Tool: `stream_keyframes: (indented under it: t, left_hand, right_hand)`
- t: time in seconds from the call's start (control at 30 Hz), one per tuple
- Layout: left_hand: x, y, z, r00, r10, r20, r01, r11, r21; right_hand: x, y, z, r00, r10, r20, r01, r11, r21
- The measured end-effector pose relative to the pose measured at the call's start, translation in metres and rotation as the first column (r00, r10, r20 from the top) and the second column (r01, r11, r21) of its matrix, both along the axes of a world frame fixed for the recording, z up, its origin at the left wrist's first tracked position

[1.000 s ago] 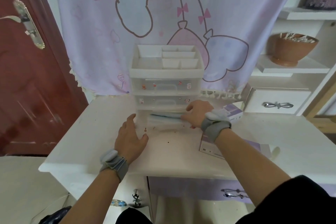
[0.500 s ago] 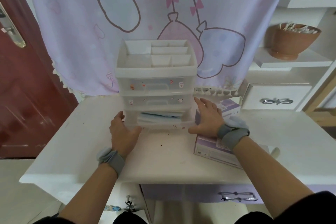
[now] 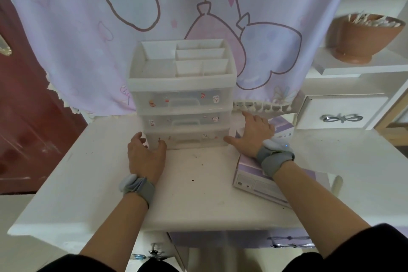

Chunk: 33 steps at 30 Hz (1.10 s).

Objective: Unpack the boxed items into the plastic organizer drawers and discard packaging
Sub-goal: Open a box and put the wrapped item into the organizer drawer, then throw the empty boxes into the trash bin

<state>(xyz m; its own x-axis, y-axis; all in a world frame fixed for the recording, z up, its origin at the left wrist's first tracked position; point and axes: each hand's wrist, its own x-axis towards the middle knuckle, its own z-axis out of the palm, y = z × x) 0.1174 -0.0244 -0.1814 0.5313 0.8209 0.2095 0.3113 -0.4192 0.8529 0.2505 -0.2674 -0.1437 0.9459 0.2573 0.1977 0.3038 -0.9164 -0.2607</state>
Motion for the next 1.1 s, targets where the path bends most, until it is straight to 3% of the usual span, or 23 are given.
stream_keyframes:
  t: [0.07,0.17,0.2,0.23,0.3,0.37,0.47,0.57,0.63,0.7,0.8,0.93,1.1]
  left_hand:
    - [-0.002,-0.002,0.001,1.000,-0.013,-0.001,0.013,1.000,0.014]
    - [-0.006,-0.006,0.002,0.999,-0.027,0.017,0.026,0.998,0.058]
    - [-0.008,-0.009,0.003,1.000,-0.022,0.022,0.020,0.996,0.082]
    - [-0.011,-0.013,0.005,1.000,-0.015,0.022,0.013,0.994,0.107]
    - [-0.016,-0.023,0.009,1.000,-0.007,0.024,0.003,0.990,0.139]
    - [-0.022,-0.033,0.011,0.999,-0.036,0.030,0.031,0.990,0.141]
    - [-0.034,-0.047,0.011,0.991,-0.129,0.023,0.124,0.984,0.129]
    - [-0.044,-0.060,0.010,0.979,-0.203,-0.016,0.203,0.969,0.141]
    - [-0.050,-0.072,0.011,0.969,-0.243,-0.033,0.246,0.956,0.162]
    - [-0.055,-0.087,0.013,0.956,-0.293,-0.032,0.294,0.937,0.190]
    - [-0.058,-0.113,0.014,0.928,-0.372,-0.021,0.368,0.907,0.202]
    - [-0.058,-0.166,0.018,0.838,-0.545,-0.024,0.509,0.765,0.394]
    - [-0.050,-0.217,0.032,0.705,-0.667,-0.242,0.629,0.430,0.648]
  right_hand:
    - [-0.003,-0.002,0.003,0.999,0.038,-0.032,-0.033,0.989,0.141]
    - [-0.002,-0.019,0.013,0.972,0.190,-0.140,-0.099,0.867,0.489]
    - [-0.001,-0.029,0.016,0.966,0.221,-0.130,-0.130,0.860,0.494]
    - [0.001,-0.041,0.018,0.969,0.222,-0.113,-0.154,0.891,0.428]
    - [0.003,-0.065,0.021,0.980,0.165,-0.113,-0.148,0.979,0.139]
    - [0.003,-0.086,0.023,0.983,0.097,-0.154,-0.116,0.986,-0.118]
    - [-0.004,-0.112,0.022,0.972,0.026,-0.231,-0.085,0.965,-0.249]
    - [-0.011,-0.138,0.010,0.951,-0.014,-0.309,-0.013,0.997,-0.083]
    - [-0.018,-0.154,0.005,0.958,-0.066,-0.280,0.090,0.993,0.075]
    - [-0.028,-0.170,0.003,0.957,-0.140,-0.255,0.200,0.954,0.224]
    - [-0.044,-0.189,-0.007,0.947,-0.117,-0.300,0.256,0.839,0.480]
    - [-0.069,-0.209,-0.028,0.968,-0.107,-0.226,0.226,0.761,0.609]
    - [-0.089,-0.204,-0.044,0.986,-0.166,-0.014,0.148,0.835,0.530]
